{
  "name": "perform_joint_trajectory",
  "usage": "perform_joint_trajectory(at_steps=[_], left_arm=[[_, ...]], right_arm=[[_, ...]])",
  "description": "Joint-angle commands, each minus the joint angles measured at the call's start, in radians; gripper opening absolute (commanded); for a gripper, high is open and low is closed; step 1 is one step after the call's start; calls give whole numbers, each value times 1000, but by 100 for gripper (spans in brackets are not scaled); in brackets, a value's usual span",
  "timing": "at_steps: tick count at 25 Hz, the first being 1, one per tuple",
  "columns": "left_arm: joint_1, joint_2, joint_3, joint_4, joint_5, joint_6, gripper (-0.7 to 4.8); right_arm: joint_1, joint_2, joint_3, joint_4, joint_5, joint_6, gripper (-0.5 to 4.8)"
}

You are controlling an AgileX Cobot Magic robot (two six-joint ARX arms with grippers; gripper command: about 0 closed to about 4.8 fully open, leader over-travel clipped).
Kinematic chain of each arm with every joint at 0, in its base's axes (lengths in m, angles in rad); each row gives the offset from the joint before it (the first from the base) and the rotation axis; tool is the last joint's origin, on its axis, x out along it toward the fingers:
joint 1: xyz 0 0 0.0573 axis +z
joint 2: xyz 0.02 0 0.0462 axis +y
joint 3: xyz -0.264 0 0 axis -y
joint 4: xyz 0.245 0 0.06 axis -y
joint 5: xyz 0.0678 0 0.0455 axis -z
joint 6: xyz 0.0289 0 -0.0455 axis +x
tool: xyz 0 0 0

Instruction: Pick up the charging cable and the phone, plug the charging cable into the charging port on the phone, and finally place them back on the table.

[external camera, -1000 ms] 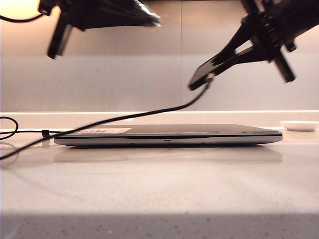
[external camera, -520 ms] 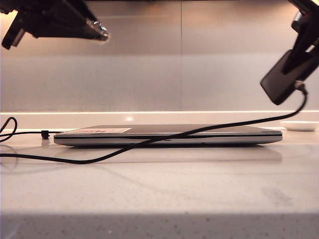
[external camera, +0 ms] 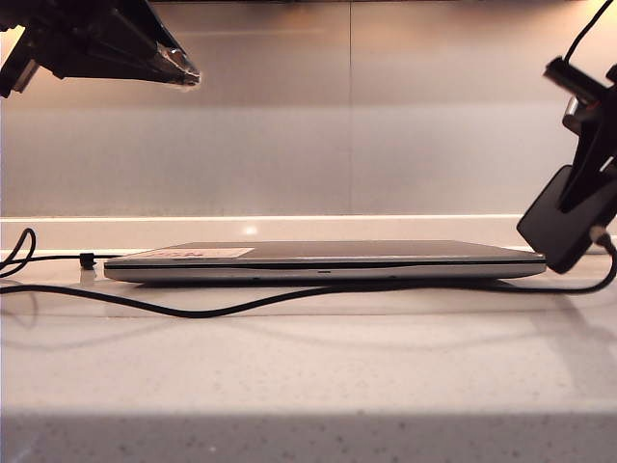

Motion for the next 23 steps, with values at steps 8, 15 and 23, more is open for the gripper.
perform_joint_trajectory(at_steps=[8, 15, 23], left_arm=[[0, -1, 8, 9, 1, 4, -6], [0, -1, 8, 9, 1, 4, -6], [0, -2, 8, 9, 1, 4, -6]], right_arm=[[-1, 106, 113, 3, 92, -34, -6], [-1, 140, 112, 6, 179, -61, 253], [-2, 84, 113, -19, 256, -77, 253]])
